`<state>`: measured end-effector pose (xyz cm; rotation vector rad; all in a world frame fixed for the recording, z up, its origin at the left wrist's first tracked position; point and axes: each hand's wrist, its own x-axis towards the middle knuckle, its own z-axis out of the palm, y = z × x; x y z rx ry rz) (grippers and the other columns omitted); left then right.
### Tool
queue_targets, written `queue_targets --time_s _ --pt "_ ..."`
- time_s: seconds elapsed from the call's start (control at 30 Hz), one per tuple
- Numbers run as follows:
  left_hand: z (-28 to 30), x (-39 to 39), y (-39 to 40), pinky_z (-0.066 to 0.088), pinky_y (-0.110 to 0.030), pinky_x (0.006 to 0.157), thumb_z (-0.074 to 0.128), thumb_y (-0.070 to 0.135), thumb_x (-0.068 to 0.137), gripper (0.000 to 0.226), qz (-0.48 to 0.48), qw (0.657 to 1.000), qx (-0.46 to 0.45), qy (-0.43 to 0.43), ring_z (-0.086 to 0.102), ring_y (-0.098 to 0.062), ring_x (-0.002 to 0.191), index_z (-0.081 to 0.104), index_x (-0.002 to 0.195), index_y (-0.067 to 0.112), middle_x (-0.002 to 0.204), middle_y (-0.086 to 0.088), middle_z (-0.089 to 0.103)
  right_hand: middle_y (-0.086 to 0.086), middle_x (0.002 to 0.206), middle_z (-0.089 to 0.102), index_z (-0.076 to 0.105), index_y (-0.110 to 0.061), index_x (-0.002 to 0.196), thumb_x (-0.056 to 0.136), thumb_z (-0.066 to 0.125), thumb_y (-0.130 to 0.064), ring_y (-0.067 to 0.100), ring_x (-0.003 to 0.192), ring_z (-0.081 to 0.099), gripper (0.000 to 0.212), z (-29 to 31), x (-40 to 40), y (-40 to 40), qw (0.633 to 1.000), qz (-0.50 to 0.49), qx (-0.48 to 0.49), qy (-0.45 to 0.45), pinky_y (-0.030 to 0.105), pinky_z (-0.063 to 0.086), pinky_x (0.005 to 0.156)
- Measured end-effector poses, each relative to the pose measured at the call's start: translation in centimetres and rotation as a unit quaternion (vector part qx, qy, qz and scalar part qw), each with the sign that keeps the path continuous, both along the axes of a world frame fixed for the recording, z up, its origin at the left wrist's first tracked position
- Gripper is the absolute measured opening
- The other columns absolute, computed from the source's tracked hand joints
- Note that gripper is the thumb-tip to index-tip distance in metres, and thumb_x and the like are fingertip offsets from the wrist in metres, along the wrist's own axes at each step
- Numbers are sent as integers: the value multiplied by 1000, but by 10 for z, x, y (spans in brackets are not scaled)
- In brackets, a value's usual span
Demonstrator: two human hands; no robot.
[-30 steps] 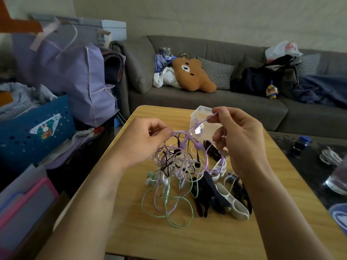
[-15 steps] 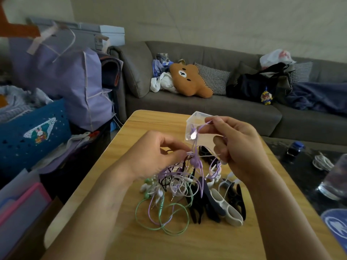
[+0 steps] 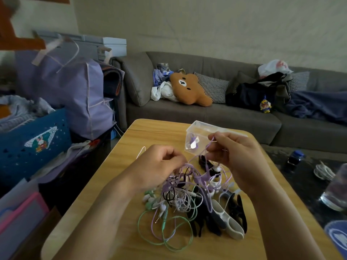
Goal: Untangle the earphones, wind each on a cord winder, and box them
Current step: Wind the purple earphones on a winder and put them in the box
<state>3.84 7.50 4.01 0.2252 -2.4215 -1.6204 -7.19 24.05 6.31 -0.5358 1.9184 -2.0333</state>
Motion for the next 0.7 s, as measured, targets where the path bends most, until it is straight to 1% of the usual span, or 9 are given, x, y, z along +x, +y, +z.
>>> queue_targets --time_s 0.1,0.17,0.27,0.37,0.4,0.47,0.53,0.63,0.7 --pt "-2 0 4 34 -9 43 56 21 100 23 -15 1000 -9 -17 49 4 41 74 90 10 57 11 62 7 70 72 67 1 99 104 49 -14 18 60 70 24 2 6 -4 999 30 -23 -8 27 59 65" --pt "-2 0 4 35 -7 46 62 20 97 16 -24 999 -33 -12 52 6 45 75 94 11 64 10 67 8 73 72 66 2 101 104 47 -14 19 62 71 25 4 9 -5 998 55 -39 -16 31 58 69" --pt "-2 2 2 39 -15 44 72 20 90 10 -38 999 -24 -11 52 0 44 75 97 14 73 -1 72 9 75 72 65 0 100 104 46 -14 18 64 70 24 5 12 -5 995 78 -57 -18 31 58 69" --pt "-1 4 3 38 -13 43 76 15 86 7 -56 998 -13 1 51 0 43 76 92 11 68 4 69 9 76 72 65 -2 98 104 47 -14 19 65 70 23 2 12 -9 994 87 -63 -10 30 59 67" --pt "-1 4 4 38 -15 44 77 14 85 5 -58 998 -12 3 52 -3 43 77 90 11 67 7 69 9 76 72 65 -3 98 104 47 -14 19 65 71 23 1 12 -10 994 89 -61 -7 29 59 66" --pt "-2 3 5 39 -22 44 77 16 85 3 -48 999 -17 8 52 -13 45 77 88 14 68 8 71 7 76 72 65 -4 99 105 46 -15 19 66 70 23 0 11 -10 994 92 -58 1 27 58 64" --pt "-4 2 4 42 -26 44 76 16 86 2 -24 999 -19 29 55 -21 45 75 87 16 78 3 73 6 77 71 65 -4 101 106 44 -16 17 65 69 25 1 11 -8 994 91 -64 8 26 57 63" --pt "-6 0 2 45 -31 45 69 12 92 5 21 998 -6 60 59 -26 44 68 86 13 81 -3 72 4 75 69 64 -5 102 107 42 -18 17 66 68 26 3 10 -5 995 75 -62 25 31 54 67" --pt "-6 -1 1 47 -34 47 65 11 94 8 39 997 -10 67 60 -26 44 64 86 13 82 -3 71 4 71 66 63 -5 100 107 42 -18 19 66 69 26 2 9 -5 996 62 -48 41 36 54 69"
